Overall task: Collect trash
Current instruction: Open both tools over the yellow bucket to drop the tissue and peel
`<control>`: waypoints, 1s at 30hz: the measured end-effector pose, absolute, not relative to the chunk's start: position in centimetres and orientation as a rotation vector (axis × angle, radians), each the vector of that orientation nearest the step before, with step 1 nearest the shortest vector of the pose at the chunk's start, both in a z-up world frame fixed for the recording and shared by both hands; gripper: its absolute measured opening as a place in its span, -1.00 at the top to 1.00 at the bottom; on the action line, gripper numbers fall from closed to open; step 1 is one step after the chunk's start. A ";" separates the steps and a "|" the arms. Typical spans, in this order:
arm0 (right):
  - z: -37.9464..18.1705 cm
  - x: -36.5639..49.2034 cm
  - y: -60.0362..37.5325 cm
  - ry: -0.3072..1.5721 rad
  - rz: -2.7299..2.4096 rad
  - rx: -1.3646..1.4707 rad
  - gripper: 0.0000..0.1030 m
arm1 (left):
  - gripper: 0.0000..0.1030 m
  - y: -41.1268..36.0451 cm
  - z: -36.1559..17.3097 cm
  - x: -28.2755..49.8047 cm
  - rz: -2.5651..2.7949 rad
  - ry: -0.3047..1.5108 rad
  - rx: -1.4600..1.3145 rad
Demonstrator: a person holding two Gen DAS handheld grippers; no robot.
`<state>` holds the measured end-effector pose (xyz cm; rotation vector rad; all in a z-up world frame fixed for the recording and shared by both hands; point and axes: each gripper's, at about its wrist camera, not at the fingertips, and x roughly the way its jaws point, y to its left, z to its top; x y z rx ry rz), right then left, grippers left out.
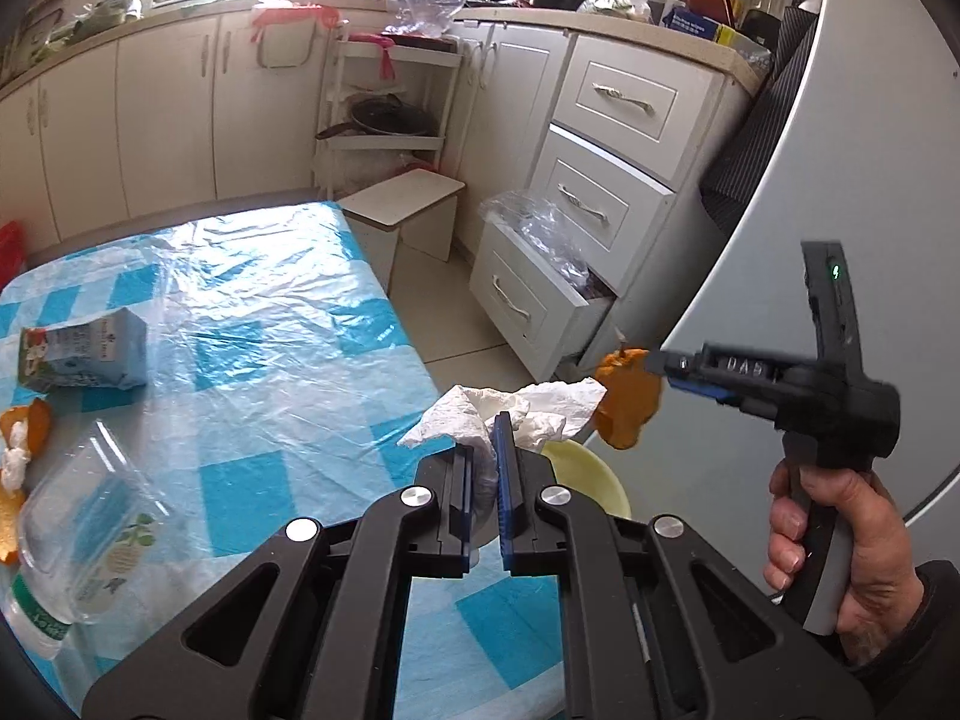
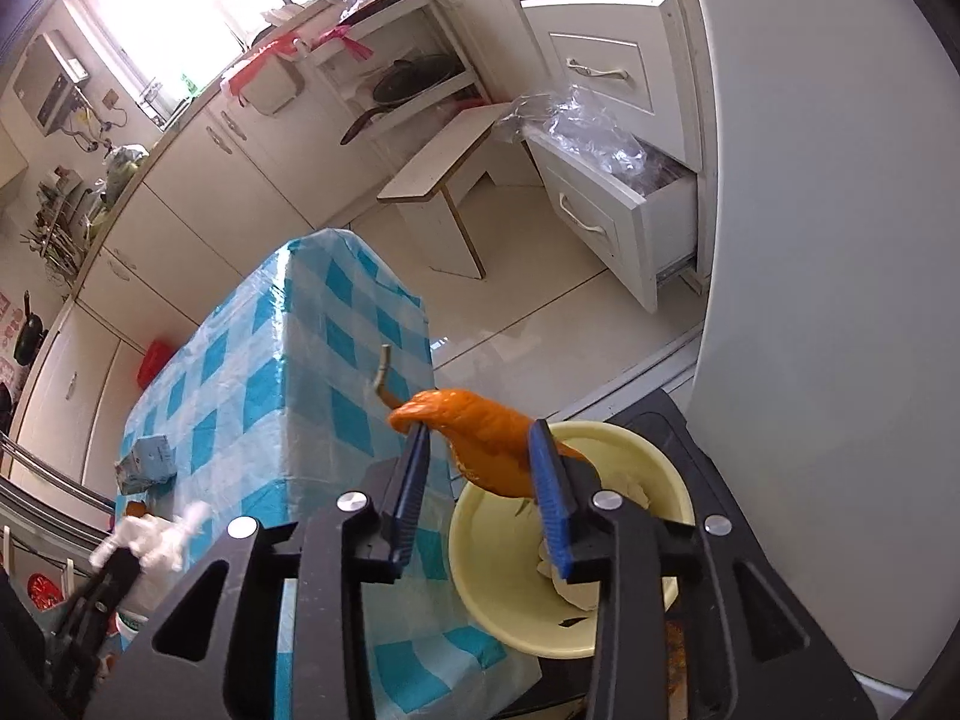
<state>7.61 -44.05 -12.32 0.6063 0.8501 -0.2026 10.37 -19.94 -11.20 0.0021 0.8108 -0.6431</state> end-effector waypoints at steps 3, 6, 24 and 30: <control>-10.4 8.1 -44.6 0.777 -0.189 0.592 0.01 | 0.88 -22.0 -12.5 10.4 -0.662 0.849 0.020; -9.5 8.5 -45.2 0.732 -0.170 0.614 0.00 | 0.88 -24.3 -14.0 10.1 -0.675 0.888 0.050; -5.4 6.9 -46.1 0.471 -0.142 0.692 -0.38 | -0.03 -33.7 -18.1 10.0 -0.643 0.966 0.213; -5.0 6.9 -45.9 0.460 -0.137 0.707 -0.40 | -0.26 -32.7 -16.9 9.3 -0.603 0.931 0.238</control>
